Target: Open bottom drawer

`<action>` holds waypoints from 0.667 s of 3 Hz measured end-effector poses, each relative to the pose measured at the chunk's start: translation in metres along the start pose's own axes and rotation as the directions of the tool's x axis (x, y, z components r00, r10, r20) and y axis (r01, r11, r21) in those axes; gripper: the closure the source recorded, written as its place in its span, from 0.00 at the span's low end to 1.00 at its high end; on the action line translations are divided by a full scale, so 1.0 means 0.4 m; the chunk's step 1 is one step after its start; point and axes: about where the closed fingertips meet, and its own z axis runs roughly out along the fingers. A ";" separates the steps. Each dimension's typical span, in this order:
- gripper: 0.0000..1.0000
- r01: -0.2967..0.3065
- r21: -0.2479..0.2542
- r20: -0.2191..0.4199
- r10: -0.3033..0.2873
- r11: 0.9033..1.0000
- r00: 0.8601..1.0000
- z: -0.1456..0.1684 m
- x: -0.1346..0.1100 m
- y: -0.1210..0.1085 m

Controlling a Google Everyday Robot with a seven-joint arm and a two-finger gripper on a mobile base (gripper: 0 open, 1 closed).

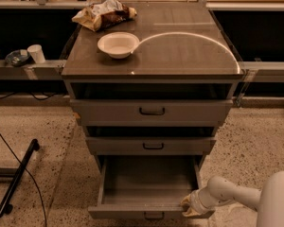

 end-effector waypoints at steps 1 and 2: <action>0.89 0.000 0.000 0.000 0.000 1.000 1.000 -0.004 0.002 0.001; 0.85 0.001 -0.017 0.030 -0.001 1.000 1.000 -0.008 -0.028 0.057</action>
Offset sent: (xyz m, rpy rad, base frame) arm -0.0603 0.0085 0.0154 0.0614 0.0430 0.0280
